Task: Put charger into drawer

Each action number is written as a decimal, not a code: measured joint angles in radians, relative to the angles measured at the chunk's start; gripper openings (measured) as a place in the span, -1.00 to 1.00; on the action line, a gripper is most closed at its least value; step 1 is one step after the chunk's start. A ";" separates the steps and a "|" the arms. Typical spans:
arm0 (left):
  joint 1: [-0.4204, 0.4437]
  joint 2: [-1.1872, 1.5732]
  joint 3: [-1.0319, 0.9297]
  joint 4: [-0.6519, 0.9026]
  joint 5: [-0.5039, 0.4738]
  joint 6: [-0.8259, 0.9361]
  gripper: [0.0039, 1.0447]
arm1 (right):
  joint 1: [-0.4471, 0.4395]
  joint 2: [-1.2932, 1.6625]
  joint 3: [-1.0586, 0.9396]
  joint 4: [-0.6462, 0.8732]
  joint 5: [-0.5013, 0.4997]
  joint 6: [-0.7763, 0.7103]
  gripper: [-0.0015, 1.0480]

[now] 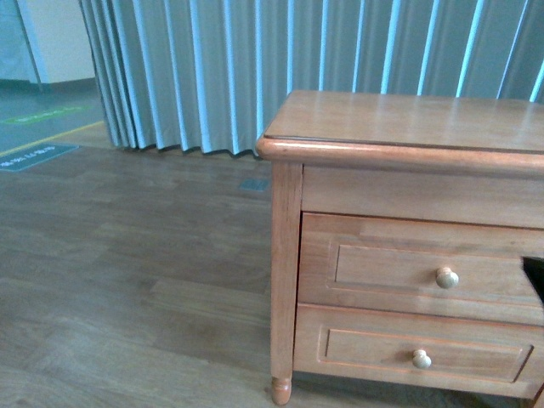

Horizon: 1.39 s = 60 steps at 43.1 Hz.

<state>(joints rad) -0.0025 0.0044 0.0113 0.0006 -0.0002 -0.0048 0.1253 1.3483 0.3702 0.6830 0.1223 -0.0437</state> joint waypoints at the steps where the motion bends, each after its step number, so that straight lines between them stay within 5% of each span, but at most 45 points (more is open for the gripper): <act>1: 0.000 0.000 0.000 0.000 0.000 0.000 0.89 | -0.006 -0.046 -0.017 -0.024 -0.003 0.004 0.84; 13: 0.000 0.000 0.000 0.000 0.000 0.000 0.89 | -0.087 -0.686 -0.175 -0.362 -0.062 0.034 0.77; 19: 0.000 0.000 0.000 0.000 0.000 0.000 0.89 | -0.121 -0.725 -0.252 -0.192 -0.114 0.034 0.34; 34: 0.000 0.000 0.000 0.000 0.000 0.000 0.89 | -0.123 -0.901 -0.321 -0.288 -0.121 0.034 -0.97; 60: 0.000 0.000 0.000 0.000 0.000 0.000 0.89 | -0.123 -1.130 -0.365 -0.461 -0.121 0.034 -0.97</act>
<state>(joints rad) -0.0025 0.0044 0.0113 0.0006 -0.0002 -0.0044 0.0021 0.2188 0.0048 0.2222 0.0013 -0.0097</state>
